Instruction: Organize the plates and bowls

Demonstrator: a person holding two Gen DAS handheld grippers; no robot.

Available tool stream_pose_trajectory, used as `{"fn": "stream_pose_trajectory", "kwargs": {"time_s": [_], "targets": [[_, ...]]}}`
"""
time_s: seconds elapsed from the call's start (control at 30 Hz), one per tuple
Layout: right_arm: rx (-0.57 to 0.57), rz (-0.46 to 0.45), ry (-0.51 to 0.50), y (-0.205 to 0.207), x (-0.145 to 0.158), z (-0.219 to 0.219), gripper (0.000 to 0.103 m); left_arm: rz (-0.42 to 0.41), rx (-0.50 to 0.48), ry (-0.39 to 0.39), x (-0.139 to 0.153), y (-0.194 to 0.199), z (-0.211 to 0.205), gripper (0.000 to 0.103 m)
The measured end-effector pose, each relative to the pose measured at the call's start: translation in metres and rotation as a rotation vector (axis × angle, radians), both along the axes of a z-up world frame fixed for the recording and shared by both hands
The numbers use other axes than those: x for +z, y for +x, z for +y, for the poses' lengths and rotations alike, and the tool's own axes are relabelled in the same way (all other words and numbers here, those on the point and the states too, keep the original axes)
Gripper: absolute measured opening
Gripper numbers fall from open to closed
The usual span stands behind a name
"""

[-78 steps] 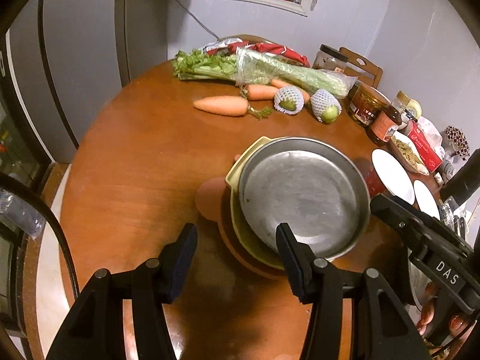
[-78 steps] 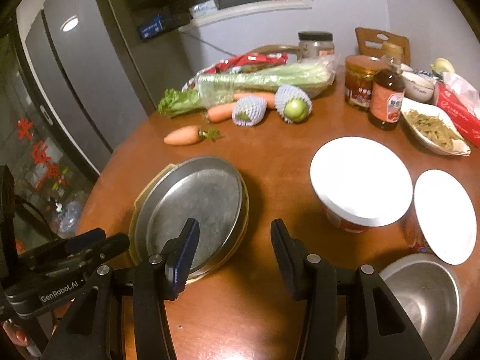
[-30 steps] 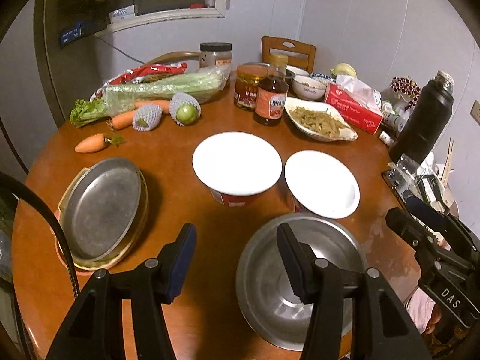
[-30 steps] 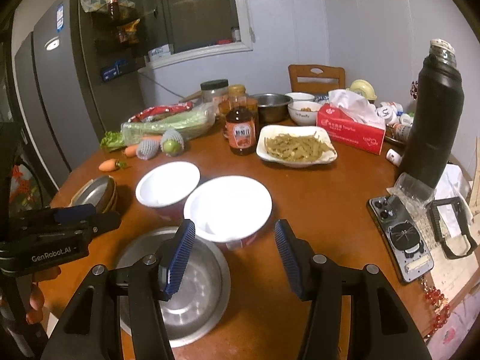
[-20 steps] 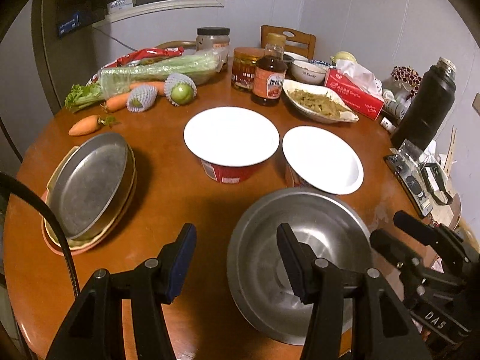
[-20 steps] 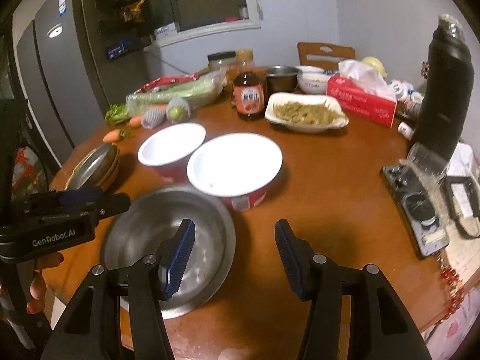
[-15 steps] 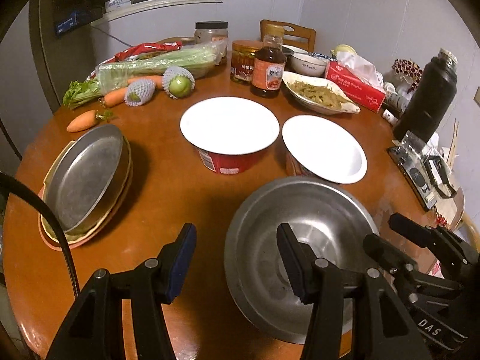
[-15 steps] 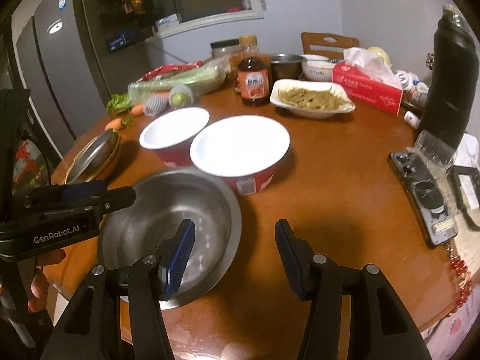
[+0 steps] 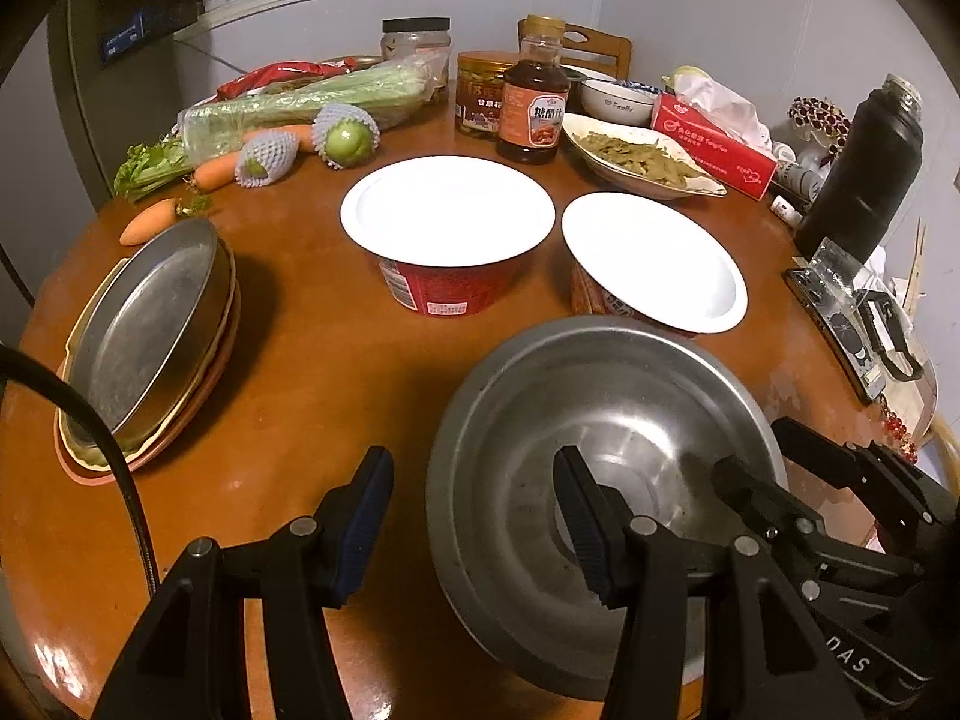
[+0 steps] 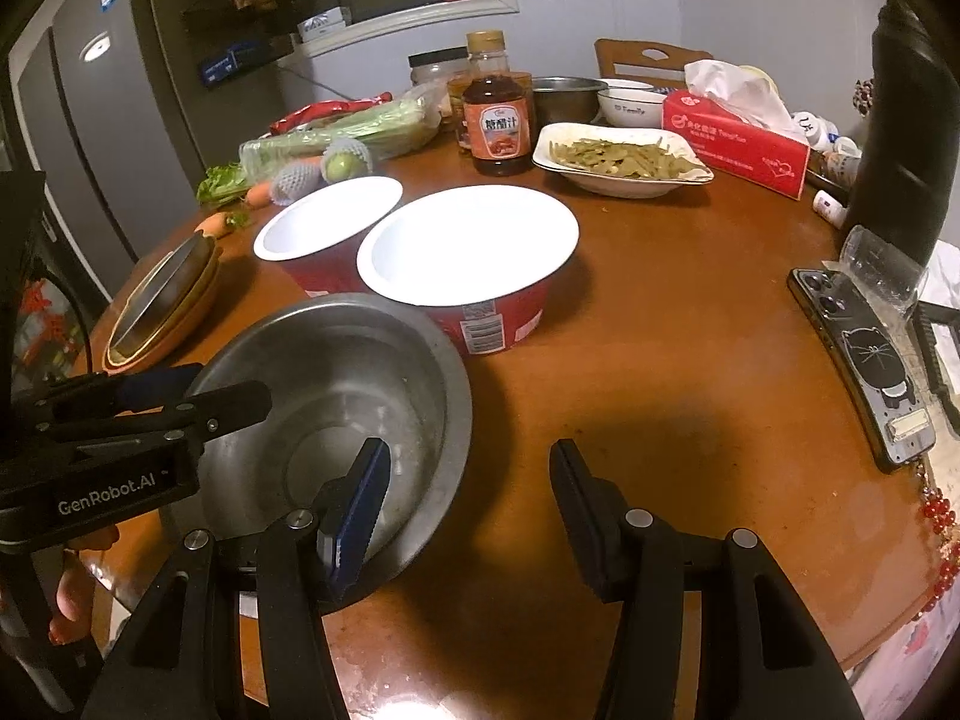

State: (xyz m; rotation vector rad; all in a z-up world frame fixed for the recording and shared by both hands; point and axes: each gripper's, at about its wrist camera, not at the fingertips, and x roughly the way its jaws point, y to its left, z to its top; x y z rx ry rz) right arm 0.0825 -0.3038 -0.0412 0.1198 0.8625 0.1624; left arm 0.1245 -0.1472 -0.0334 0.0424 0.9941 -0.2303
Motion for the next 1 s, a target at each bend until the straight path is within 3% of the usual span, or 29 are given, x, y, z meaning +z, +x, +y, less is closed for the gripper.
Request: {"fn": "stream_pose_trajectory", "kwargs": {"time_s": [0.13, 0.23, 0.37, 0.5, 0.67, 1.0], "targets": [[0.019, -0.003, 0.006, 0.001, 0.000, 0.005, 0.056, 0.011, -0.011, -0.029, -0.002, 0.002, 0.000, 0.055], [0.042, -0.006, 0.001, 0.001, -0.001, 0.010, 0.047, 0.024, -0.024, -0.064, -0.005, 0.004, -0.001, 0.053], [0.074, -0.017, -0.039, 0.001, -0.001, 0.020, 0.039, 0.013, -0.027, -0.041, -0.008, 0.003, -0.006, 0.050], [0.078, -0.031, -0.084, 0.000, 0.000, 0.027, 0.038, 0.009, -0.021, -0.040, -0.009, 0.000, -0.004, 0.049], [0.102, -0.009, -0.038, 0.003, 0.001, 0.030, 0.038, 0.008, -0.006, -0.045, -0.005, -0.003, 0.007, 0.049], [0.177, -0.056, -0.028, -0.002, 0.024, 0.059, 0.039, -0.019, 0.050, -0.053, 0.011, -0.018, 0.044, 0.049]]}}
